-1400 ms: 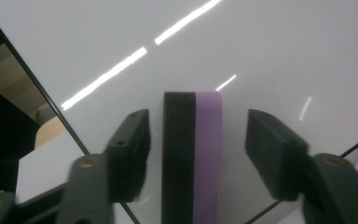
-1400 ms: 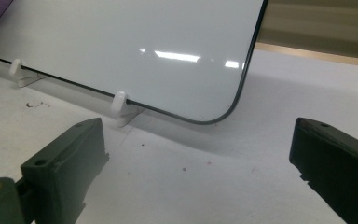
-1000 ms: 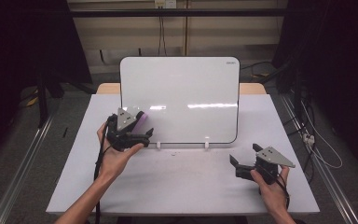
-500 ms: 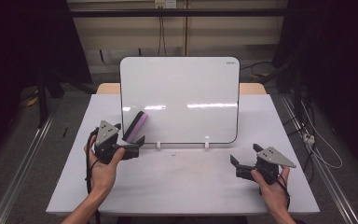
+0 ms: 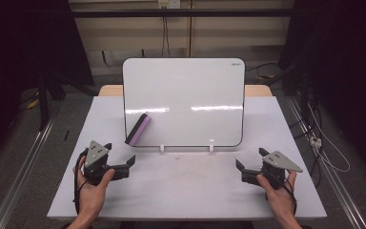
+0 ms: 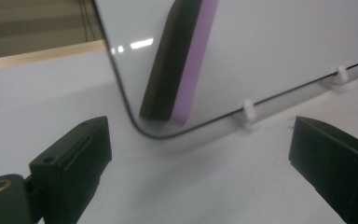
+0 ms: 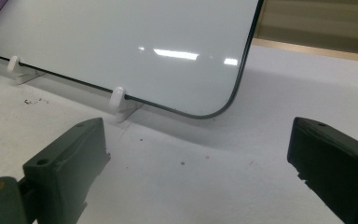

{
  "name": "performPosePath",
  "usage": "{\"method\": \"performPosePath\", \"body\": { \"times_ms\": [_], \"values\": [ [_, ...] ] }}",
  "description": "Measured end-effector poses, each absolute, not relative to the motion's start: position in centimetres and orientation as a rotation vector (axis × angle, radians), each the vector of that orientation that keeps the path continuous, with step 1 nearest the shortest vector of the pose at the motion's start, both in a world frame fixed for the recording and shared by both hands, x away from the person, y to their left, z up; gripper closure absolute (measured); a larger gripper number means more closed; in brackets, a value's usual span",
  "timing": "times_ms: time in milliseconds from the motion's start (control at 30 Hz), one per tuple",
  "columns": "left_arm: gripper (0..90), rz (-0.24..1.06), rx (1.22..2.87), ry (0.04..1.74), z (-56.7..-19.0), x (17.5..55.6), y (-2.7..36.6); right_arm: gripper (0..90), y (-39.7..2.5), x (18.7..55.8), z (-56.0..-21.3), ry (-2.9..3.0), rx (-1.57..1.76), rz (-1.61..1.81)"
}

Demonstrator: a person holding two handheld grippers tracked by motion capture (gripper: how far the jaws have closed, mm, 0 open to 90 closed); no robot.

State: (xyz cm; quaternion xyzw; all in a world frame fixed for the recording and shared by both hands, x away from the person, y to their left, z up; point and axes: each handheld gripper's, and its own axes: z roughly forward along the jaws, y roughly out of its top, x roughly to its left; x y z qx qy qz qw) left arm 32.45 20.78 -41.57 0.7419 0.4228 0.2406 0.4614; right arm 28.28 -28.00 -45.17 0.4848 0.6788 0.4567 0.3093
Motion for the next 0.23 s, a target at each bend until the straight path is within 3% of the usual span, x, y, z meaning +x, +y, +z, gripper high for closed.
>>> {"method": "performPosePath", "body": {
  "times_ms": [233],
  "values": [
    [5.7, 0.586, 1.825, 1.033, -42.58, 31.88, 20.93, 4.6, -28.02, 28.2, -45.18, 1.791, 1.29, 1.207]
  ]
}}
